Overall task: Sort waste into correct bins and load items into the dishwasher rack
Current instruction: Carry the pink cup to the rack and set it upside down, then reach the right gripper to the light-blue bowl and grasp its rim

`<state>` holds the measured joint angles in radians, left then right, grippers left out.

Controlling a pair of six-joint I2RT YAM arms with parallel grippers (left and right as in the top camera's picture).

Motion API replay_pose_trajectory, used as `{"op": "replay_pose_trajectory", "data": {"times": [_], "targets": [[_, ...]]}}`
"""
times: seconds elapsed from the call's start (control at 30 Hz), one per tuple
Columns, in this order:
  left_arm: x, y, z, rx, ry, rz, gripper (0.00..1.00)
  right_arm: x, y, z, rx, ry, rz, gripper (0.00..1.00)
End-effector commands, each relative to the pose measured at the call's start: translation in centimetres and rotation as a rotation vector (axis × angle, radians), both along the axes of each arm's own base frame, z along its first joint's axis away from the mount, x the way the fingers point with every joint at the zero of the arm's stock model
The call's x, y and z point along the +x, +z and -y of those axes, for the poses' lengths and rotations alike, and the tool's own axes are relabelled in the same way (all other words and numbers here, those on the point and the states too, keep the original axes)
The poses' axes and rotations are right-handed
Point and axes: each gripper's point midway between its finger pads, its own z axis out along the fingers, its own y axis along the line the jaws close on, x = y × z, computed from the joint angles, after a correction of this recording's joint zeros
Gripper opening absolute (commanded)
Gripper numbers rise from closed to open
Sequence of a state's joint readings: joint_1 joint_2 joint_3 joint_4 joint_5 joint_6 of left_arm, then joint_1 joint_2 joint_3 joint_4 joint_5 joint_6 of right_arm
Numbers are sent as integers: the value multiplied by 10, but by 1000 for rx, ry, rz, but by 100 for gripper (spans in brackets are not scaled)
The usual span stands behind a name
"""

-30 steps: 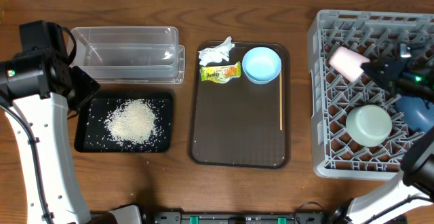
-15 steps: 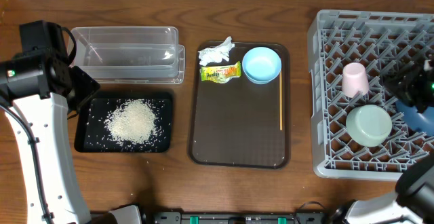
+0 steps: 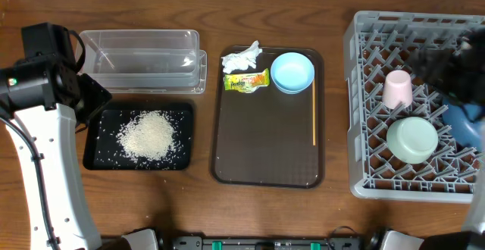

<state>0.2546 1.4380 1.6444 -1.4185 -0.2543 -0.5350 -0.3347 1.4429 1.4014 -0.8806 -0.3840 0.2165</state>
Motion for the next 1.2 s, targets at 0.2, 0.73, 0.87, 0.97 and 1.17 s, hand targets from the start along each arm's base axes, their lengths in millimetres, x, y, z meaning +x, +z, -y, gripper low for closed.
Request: {"op": "replay_pose_trajectory", "data": {"times": [0.2, 0.73, 0.87, 0.97, 1.17], "targets": [[-3, 3, -3, 16, 10, 0, 90, 43, -56, 1, -317, -156, -128, 4], [-3, 3, -3, 16, 10, 0, 90, 38, -123, 22, -365, -182, -333, 1], [-3, 3, -3, 16, 10, 0, 90, 28, -125, 32, -397, -206, -372, 1], [-3, 3, -3, 16, 10, 0, 90, 17, -128, 40, -406, -222, -415, 1], [-3, 3, -3, 16, 10, 0, 90, -3, -126, 53, -391, -253, -485, 1]]}}
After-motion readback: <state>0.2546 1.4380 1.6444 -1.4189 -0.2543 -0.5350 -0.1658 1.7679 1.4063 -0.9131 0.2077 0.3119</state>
